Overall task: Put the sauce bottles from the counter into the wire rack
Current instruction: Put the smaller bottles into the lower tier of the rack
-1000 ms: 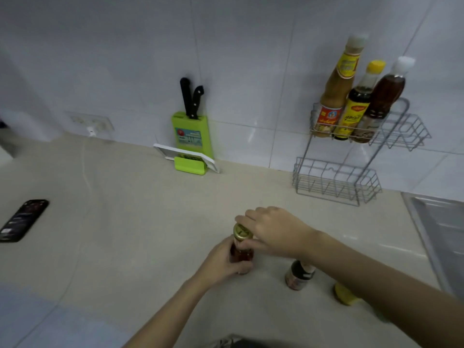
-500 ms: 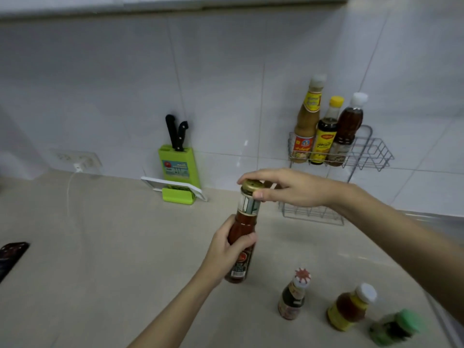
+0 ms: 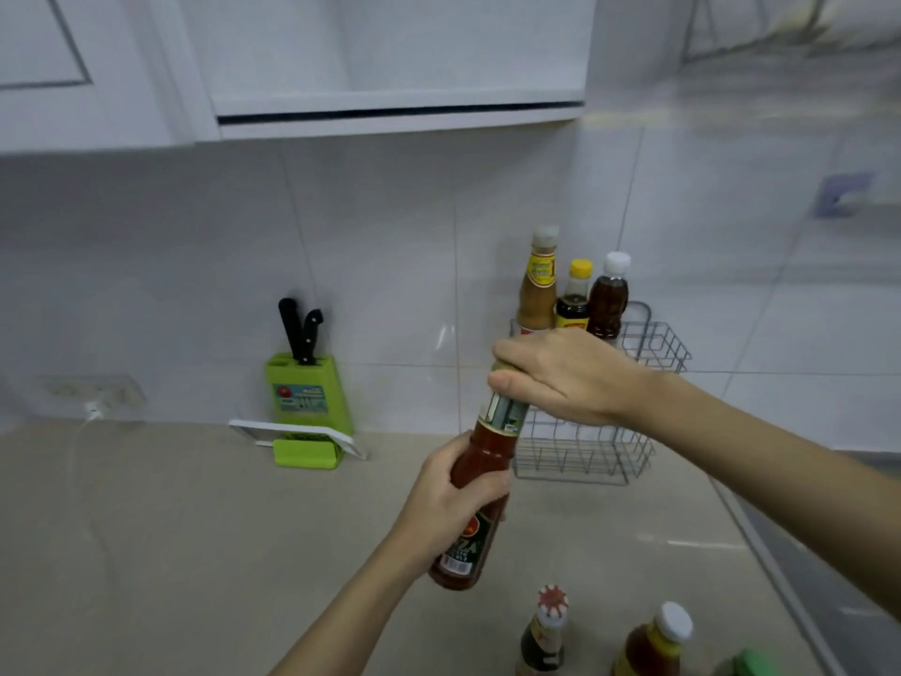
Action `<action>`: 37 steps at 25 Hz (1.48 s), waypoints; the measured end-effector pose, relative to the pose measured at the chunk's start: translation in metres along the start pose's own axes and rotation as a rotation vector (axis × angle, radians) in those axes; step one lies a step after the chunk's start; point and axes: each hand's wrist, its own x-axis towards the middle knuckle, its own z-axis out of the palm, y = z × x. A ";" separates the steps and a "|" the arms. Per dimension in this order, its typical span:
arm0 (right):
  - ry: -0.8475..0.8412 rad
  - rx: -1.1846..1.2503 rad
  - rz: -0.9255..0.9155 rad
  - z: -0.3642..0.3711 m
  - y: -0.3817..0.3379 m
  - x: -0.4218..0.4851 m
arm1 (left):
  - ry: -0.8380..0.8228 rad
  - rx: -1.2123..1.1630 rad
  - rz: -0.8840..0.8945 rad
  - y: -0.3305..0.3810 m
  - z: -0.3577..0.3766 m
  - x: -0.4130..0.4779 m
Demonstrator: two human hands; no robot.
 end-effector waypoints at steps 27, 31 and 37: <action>0.038 0.668 0.771 0.020 0.014 -0.028 | 0.135 0.547 0.057 0.001 0.017 0.057; 0.255 0.835 0.883 0.071 0.034 -0.047 | -0.066 0.603 -0.041 -0.031 0.022 0.087; 0.338 0.480 0.892 0.139 0.055 -0.078 | -0.226 0.380 -0.421 -0.105 -0.003 0.129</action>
